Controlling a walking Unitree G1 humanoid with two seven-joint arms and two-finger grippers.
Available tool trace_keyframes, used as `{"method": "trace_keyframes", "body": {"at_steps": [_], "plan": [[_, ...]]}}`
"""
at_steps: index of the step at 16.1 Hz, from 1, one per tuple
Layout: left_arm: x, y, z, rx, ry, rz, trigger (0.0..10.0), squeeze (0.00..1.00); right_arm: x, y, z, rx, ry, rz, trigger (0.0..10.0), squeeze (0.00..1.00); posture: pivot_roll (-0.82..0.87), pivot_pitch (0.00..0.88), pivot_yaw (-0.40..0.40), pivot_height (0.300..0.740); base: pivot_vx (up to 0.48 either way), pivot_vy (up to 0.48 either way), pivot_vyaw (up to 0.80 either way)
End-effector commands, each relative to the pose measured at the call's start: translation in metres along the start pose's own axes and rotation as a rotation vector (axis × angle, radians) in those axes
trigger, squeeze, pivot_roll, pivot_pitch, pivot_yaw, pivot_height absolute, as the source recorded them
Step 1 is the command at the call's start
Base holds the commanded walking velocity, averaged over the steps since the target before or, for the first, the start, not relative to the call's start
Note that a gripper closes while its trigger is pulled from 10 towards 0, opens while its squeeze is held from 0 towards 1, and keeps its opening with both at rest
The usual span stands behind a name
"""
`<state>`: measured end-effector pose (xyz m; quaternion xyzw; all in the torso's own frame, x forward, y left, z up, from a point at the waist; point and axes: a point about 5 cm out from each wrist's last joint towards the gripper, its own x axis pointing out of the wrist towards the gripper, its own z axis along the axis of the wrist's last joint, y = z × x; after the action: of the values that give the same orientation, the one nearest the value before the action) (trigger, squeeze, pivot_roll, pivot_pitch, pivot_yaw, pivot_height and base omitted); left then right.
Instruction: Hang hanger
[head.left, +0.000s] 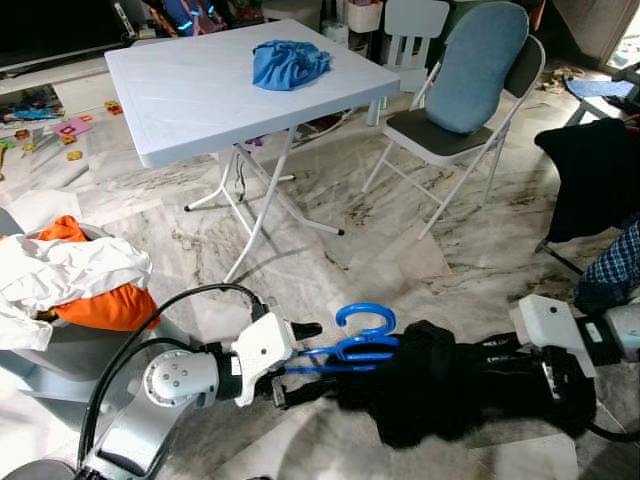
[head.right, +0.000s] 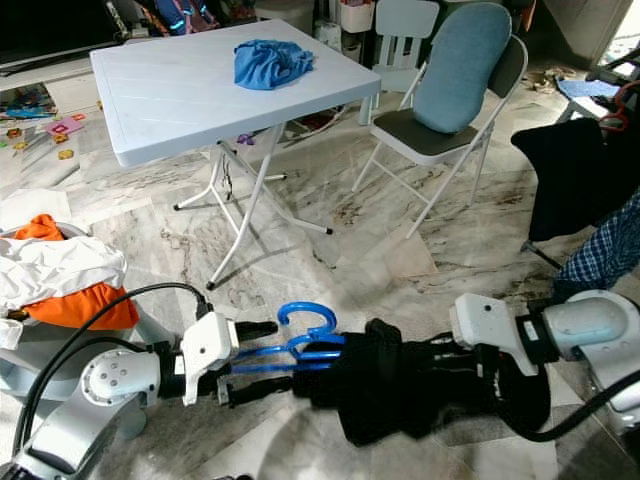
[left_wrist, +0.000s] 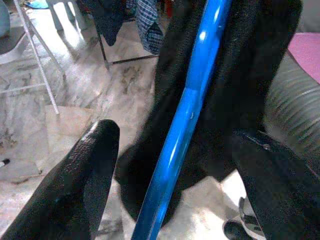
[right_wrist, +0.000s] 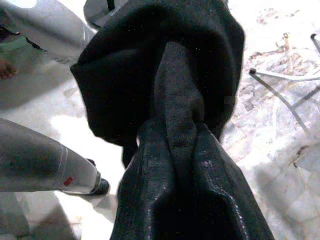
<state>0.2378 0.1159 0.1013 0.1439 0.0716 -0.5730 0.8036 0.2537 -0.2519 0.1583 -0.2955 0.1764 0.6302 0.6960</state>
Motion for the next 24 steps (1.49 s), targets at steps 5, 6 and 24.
{"method": "trace_keyframes", "body": {"at_steps": [5, 6, 24], "plan": [[-0.008, 0.011, -0.003, 0.032, 0.043, 0.008, 0.2, 0.0, -0.01, 0.003, 0.007, -0.021, -0.007, 0.021, 10.0, 0.0, -0.15, 0.044, 0.016, 0.74, 0.0, 0.0, 0.0], [-0.008, 0.012, -0.003, 0.033, 0.041, 0.006, 0.0, 0.0, -0.01, 0.006, 0.007, -0.016, -0.004, 0.04, 10.0, 0.0, -0.15, 0.044, 0.016, 0.74, 0.0, 0.0, 0.0], [-0.002, -0.006, -0.007, -0.06, 0.05, -0.169, 0.0, 0.0, -0.003, 0.0, 0.012, -0.043, -0.031, 0.012, 10.0, 0.0, -0.15, 0.044, 0.015, 0.74, 0.0, 0.0, 0.0]]}}
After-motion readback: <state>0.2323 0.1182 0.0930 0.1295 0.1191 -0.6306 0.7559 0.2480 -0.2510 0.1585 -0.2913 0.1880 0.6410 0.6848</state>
